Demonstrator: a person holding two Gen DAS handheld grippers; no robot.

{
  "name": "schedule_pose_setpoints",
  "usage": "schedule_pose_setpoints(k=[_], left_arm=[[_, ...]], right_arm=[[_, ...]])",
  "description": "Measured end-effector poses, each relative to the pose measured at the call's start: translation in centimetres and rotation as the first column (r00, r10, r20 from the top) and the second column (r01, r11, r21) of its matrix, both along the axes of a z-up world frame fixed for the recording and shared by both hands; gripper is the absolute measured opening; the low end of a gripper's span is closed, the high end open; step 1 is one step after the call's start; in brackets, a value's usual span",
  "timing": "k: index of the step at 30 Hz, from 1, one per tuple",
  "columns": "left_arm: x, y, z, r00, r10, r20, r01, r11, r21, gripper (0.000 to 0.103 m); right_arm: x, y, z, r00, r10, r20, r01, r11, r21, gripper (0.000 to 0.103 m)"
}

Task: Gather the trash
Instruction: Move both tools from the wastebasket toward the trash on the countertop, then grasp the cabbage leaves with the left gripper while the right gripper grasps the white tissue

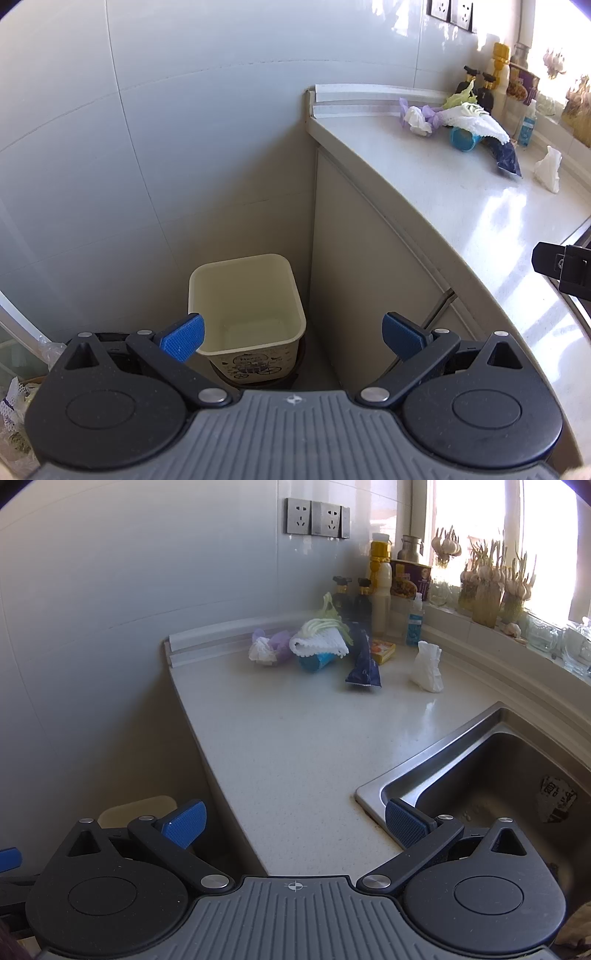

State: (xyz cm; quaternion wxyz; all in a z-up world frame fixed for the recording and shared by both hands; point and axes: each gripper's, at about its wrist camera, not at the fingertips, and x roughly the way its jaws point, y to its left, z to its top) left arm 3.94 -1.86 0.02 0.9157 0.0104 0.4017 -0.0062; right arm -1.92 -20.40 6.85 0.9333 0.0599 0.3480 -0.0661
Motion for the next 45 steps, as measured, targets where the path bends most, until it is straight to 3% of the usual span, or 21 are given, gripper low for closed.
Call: schedule_pose_setpoints(k=[22,33,40,43,45], left_arm=[[0.4,-0.5,0.5,1.000,0.007,0.021,-0.006,1.000,-0.006,0.103],[2.8,-1.7,1.2,0.998,-0.018,0.065,0.019,1.000,-0.011,0.103],[6.1,-4.0,2.2,0.974,-0.157,0.164,0.166,0.985,-0.046,0.103],[8.3,-5.7,2.6,0.952,-0.237,0.194,0.250,0.967,-0.046,0.103],[9.9,-6.2,2.8,0.938,-0.286,0.195,0.309,0.946,-0.095,0.102]], right_arm=[[0.5,-0.3,0.1,1.000,-0.012,0.007,0.012,1.000,-0.004,0.103],[2.6,-2.9,0.9,0.999,-0.024,0.045,0.024,1.000,-0.011,0.103],[5.9,-7.5,0.9,0.996,-0.003,0.093,-0.002,0.999,0.050,0.103],[8.0,-9.7,0.9,0.995,-0.020,0.096,0.013,0.997,0.070,0.103],[9.4,-11.2,1.0,0.993,-0.026,0.117,0.014,0.995,0.102,0.103]])
